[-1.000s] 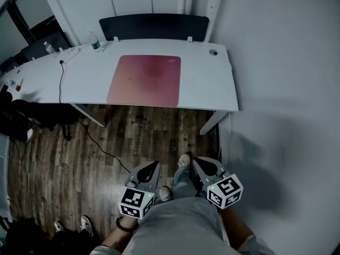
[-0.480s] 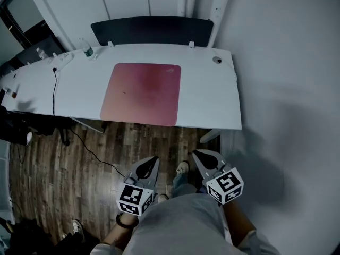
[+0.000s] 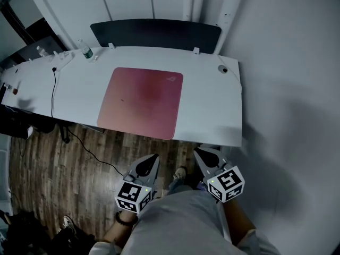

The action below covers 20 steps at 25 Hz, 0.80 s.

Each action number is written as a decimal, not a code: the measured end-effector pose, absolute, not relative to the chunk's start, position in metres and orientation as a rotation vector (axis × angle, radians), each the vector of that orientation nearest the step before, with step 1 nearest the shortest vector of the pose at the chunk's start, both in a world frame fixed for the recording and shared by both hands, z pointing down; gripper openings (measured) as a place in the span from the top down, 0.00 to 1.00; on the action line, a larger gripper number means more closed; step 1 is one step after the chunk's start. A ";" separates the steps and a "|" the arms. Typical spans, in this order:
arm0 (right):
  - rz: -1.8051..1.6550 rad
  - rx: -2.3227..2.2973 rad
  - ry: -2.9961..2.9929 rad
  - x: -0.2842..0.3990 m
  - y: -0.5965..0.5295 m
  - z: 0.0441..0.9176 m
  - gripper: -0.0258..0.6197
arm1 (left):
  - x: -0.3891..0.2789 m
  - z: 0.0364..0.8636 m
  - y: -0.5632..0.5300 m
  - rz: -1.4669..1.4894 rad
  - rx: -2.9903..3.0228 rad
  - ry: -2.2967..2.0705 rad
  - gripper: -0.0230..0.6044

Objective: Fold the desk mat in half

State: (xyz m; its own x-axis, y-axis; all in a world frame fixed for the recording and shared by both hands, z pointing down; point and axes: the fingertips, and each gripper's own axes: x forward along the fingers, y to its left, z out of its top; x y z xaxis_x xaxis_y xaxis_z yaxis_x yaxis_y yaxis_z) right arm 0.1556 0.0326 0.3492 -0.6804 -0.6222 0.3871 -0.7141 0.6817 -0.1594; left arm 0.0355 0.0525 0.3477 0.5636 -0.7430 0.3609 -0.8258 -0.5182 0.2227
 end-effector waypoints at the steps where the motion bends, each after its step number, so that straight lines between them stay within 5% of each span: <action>1: 0.436 1.054 -2.594 0.158 0.026 0.351 0.95 | 0.037 0.350 0.047 0.311 2.423 -1.283 0.93; 20: 0.535 0.980 -2.544 0.180 -0.032 0.395 0.95 | 0.051 0.398 -0.018 0.431 2.383 -1.290 0.93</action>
State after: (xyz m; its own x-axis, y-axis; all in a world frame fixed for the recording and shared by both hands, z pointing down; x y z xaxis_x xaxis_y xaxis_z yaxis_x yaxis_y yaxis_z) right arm 0.1803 -0.0316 0.3951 -0.6942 -0.5562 0.4569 -0.6932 0.6877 -0.2159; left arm 0.0513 -0.0179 0.3980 0.5281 -0.7239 0.4439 -0.8454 -0.4974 0.1946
